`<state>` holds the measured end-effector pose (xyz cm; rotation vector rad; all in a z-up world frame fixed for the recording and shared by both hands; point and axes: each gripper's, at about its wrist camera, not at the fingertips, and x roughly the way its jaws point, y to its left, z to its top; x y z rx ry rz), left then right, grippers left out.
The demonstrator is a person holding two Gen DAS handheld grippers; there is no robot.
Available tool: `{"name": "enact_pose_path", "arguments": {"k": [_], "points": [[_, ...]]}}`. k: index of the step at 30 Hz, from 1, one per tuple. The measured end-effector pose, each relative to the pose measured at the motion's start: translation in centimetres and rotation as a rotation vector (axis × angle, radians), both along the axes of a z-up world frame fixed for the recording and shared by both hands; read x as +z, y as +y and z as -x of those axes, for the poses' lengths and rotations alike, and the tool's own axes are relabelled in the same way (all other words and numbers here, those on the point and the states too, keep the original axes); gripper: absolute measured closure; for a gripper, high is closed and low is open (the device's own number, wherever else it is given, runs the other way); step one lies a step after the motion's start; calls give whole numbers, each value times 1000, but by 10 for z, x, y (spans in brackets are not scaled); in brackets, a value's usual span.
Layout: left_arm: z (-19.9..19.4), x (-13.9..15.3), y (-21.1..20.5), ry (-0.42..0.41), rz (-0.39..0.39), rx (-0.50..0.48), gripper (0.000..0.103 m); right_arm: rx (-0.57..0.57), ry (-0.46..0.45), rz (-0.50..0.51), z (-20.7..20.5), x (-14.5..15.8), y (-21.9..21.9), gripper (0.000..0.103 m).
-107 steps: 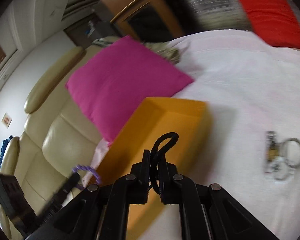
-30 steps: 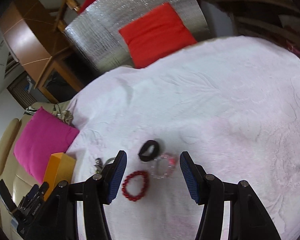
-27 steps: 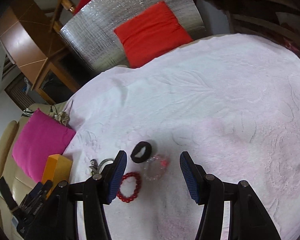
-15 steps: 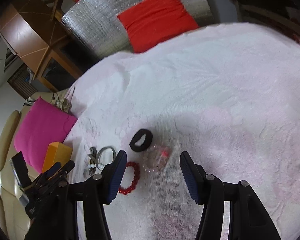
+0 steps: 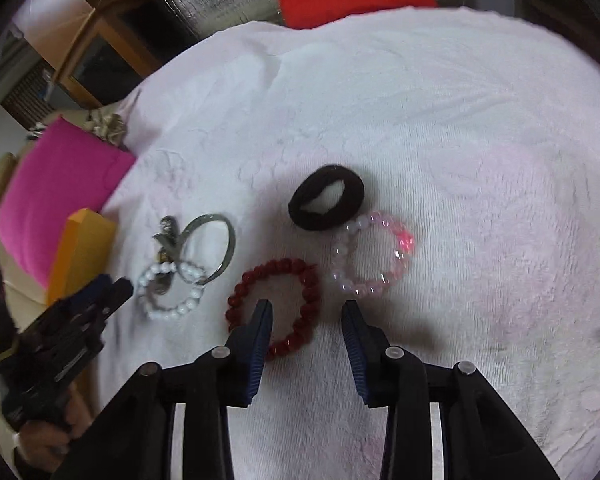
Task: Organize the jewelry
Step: 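Return both tools to the jewelry and grasp the white bead bracelet with the left tool, then grasp the red bead bracelet with the right tool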
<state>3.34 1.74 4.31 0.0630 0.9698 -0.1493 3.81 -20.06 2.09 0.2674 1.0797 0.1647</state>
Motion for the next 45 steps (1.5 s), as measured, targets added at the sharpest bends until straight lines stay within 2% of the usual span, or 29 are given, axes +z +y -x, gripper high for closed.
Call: {"name": "enact_pose_path", "arguments": {"k": [3,5,7,9,10,11,13,16,19,30,34,37,40,45], "points": [[-1,-4,-1,38,67,-55,56,-1,-21,36,-1,-2,9,62],[-2,-7,-4,48,76,-82,56,19,-33,52,0,-1,14,62],[-3,-11,-5,65,101,-103,56,25,-39,54,-1,-3,11,68],[-5,-15,-5,75,119,-108,56,13,-40,63,-2,-4,7,79],[-6,-15,-4,72,130,-109,60,8,-39,63,-3,-5,5,85],[-6,-16,-5,73,154,-117,71,5,-40,60,-2,-4,4,88],[-8,-16,-6,81,182,-133,81,-1,-44,53,-3,-5,3,91],[-6,-17,-11,82,179,-157,84,6,-49,56,-1,-4,2,92],[-3,-19,-12,104,212,-176,90,9,-50,50,0,-3,1,92],[20,-9,-12,102,212,-231,91,-9,-19,-13,1,-2,-9,92],[24,-9,-7,98,205,-237,91,-18,-19,0,-2,-3,-5,91],[24,-9,-4,98,211,-231,91,0,-41,24,-2,-3,1,91],[26,-6,-2,89,206,-227,91,34,-72,89,0,-2,10,92],[26,1,-5,57,211,-206,91,34,-116,64,6,6,7,92]]}}
